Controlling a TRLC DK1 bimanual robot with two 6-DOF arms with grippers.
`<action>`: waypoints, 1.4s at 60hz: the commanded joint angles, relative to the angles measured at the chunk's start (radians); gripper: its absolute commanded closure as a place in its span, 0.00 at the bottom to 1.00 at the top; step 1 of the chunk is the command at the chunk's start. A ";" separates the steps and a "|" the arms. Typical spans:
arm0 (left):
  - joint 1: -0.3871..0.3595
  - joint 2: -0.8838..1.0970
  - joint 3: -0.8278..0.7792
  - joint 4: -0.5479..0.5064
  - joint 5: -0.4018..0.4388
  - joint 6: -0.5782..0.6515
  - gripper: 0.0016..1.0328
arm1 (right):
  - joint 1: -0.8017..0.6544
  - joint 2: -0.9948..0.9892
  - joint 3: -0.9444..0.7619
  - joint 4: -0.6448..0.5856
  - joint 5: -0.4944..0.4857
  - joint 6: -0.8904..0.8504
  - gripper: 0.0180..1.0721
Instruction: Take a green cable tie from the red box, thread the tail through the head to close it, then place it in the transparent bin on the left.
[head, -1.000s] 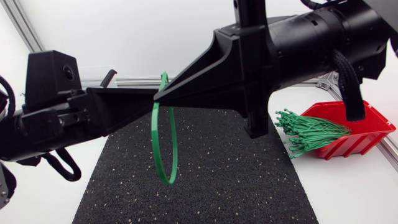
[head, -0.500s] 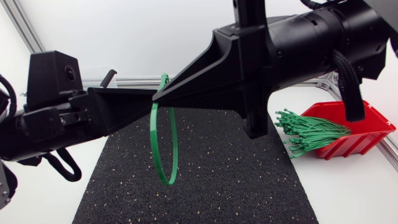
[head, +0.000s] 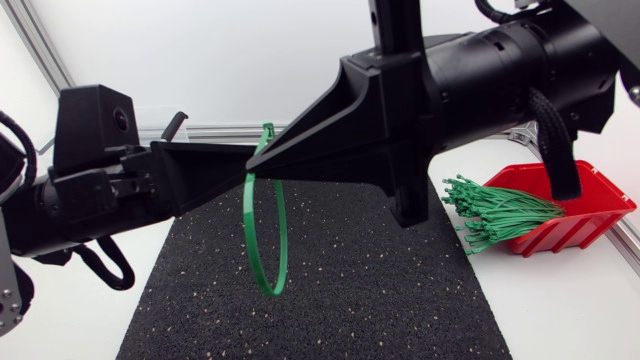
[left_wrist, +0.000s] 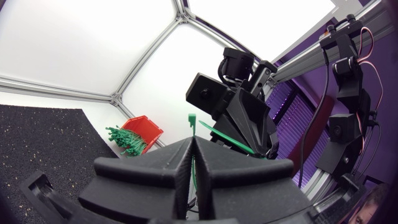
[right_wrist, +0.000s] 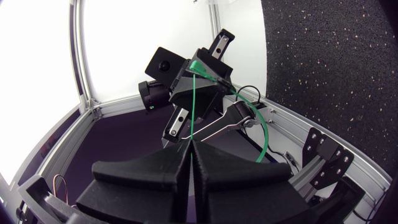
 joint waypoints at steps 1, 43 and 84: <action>0.007 -0.006 0.006 0.022 0.013 -0.021 0.96 | -0.003 -0.007 -0.023 0.012 -0.001 0.033 0.94; 0.009 -0.018 0.003 0.021 0.013 -0.022 0.96 | -0.015 -0.008 -0.037 0.029 0.000 0.033 0.94; -0.046 -0.078 -0.032 0.019 0.013 -0.005 0.97 | -0.015 -0.016 -0.037 0.055 0.000 0.033 0.94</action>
